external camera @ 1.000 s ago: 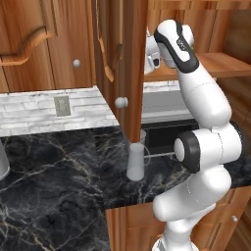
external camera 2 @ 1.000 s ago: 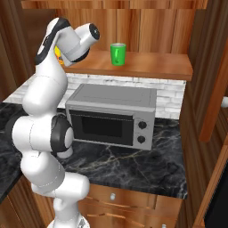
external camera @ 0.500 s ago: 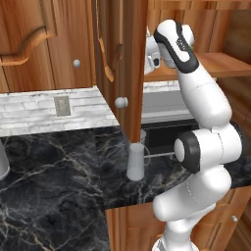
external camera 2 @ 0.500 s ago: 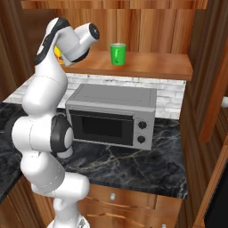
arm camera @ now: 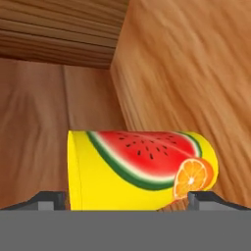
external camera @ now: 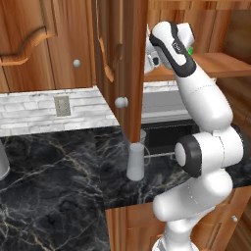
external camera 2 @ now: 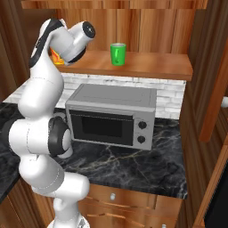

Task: There is a tray on the dining counter. Grab the cup, mug, and pitcher and place them on the tray. The pitcher may be placed next to the tray if it cannot fit the tray.

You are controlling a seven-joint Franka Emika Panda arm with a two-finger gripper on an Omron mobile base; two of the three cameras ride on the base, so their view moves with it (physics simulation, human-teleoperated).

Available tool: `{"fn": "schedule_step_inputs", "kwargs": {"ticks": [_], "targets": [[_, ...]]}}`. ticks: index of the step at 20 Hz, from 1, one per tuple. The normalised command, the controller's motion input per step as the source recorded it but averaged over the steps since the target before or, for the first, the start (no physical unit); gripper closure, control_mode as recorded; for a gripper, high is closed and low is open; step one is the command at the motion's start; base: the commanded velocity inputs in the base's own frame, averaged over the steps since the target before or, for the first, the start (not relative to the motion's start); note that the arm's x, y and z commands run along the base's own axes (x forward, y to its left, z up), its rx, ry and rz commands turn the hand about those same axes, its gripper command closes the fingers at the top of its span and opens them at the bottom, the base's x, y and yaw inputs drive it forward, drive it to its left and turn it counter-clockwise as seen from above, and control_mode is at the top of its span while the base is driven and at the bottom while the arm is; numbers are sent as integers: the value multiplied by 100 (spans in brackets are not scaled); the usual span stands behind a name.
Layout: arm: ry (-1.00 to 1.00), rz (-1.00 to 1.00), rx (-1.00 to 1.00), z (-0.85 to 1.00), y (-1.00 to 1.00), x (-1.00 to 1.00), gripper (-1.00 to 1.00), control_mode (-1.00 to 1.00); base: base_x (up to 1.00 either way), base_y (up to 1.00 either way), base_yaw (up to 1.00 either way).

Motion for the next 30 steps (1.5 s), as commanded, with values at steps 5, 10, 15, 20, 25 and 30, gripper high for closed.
{"fn": "schedule_step_inputs", "kwargs": {"ticks": [5, 10, 15, 20, 25, 30], "targets": [[0, -12, 0, 6, 0, 7, -100, -100, 0, 0, 0], [4, -3, 0, 0, 0, 0, -100, -100, 0, 0, 0], [2, 0, 0, 0, -1, 1, -100, -100, 0, 0, 0], [0, -2, 0, 0, -9, 13, -100, -100, 0, 0, 0], [0, -3, -1, 0, -4, 14, -100, -100, 0, 0, 0], [2, 0, -1, 0, 0, 3, -100, -100, 0, 0, 0]]}}
